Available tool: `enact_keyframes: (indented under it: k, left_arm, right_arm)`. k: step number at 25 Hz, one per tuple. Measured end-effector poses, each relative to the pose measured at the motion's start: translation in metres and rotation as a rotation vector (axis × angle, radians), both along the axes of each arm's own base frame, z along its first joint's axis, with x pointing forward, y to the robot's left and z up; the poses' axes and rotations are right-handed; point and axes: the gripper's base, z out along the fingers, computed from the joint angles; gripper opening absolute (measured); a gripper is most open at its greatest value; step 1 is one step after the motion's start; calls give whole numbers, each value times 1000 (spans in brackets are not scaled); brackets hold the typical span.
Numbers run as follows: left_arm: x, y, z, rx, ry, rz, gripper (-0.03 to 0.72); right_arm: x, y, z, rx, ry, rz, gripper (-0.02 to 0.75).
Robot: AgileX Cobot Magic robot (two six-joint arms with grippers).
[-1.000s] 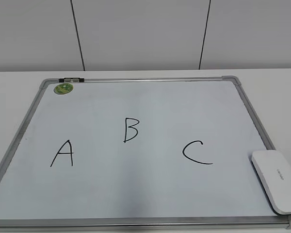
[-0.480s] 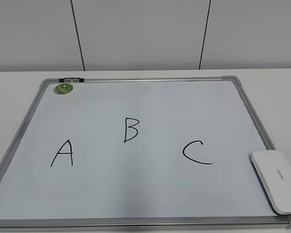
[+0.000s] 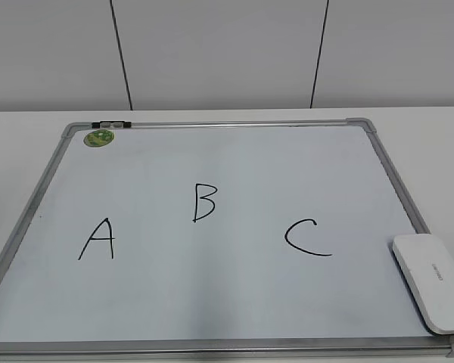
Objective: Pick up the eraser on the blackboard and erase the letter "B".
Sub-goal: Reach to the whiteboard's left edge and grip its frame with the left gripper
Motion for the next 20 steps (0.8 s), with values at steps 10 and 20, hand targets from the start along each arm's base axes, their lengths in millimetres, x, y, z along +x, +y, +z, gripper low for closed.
enact_keyframes:
  k: [10, 20]
  left_arm:
    - [121, 2, -45, -6, 344, 14, 592]
    - [211, 4, -112, -4, 587, 17, 590]
  right_arm:
    - [0, 0, 0, 0, 0, 0, 587]
    - [0, 0, 0, 0, 0, 0, 587]
